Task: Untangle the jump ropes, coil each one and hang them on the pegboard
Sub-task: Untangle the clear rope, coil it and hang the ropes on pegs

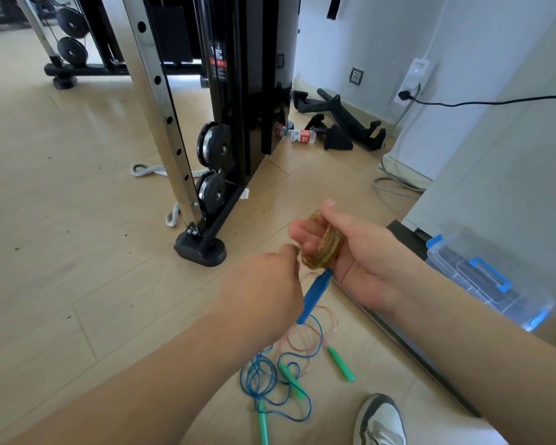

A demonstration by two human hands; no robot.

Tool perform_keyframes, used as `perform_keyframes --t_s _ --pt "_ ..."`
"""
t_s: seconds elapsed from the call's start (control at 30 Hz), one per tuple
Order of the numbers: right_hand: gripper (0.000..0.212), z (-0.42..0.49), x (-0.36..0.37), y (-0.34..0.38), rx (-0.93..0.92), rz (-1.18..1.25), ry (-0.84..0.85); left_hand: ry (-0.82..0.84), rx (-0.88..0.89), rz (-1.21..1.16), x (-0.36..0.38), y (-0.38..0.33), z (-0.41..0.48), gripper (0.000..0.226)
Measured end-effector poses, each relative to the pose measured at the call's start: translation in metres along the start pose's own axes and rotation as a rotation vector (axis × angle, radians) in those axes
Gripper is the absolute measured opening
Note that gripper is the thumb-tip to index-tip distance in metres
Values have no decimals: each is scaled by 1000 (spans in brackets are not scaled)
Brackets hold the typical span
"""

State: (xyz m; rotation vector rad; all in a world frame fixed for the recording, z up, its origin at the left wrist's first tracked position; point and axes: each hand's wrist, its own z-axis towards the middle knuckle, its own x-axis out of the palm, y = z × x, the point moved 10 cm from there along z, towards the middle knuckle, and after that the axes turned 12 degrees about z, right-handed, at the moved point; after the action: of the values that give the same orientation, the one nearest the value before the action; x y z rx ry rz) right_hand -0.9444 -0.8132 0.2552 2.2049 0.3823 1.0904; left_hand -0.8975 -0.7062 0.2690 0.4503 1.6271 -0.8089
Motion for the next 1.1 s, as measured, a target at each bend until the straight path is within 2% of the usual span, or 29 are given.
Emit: perform_keyframes --t_s 0.07,0.13,0.23,0.3,0.5,0.53,0.6,0.67,0.73,0.8,0.87,0.93,1.0,1.1 --pt "26 4 -12 12 -117 -78 -76 140 113 10 20 -15 -7 10" --pt "19 4 -21 23 -239 -314 -140 186 220 -42 26 -28 -12 21" --pt "14 4 -15 35 -418 -853 -110 126 262 -293 8 -32 -8 25" --pt "22 6 -9 32 -431 -973 -15 27 212 -506 -12 -20 2 23" --pt "48 -2 15 -2 -27 -623 275 -291 56 -721 -61 26 15 21" --pt "47 -6 19 -7 32 -565 316 -299 31 -729 -60 31 16 24" --pt "31 -11 23 -12 92 -500 352 -254 -19 -721 -50 40 20 24" --pt "18 -10 19 -16 121 -441 284 -210 -16 -654 -41 42 22 20" --pt "16 -5 14 -11 108 -267 175 -161 9 -496 -32 41 21 18" --pt "17 0 12 0 53 -69 92 -37 25 -290 -18 34 14 17" --pt "19 3 8 9 -22 15 18 97 48 -213 -3 20 3 20" --pt "22 3 1 15 -116 -76 -60 195 72 -219 2 0 -8 23" --pt "25 0 0 25 -239 -266 -107 255 87 -245 -1 -17 -13 27" --pt "21 -8 15 40 -395 -567 -57 190 84 -278 -24 -23 -11 24"
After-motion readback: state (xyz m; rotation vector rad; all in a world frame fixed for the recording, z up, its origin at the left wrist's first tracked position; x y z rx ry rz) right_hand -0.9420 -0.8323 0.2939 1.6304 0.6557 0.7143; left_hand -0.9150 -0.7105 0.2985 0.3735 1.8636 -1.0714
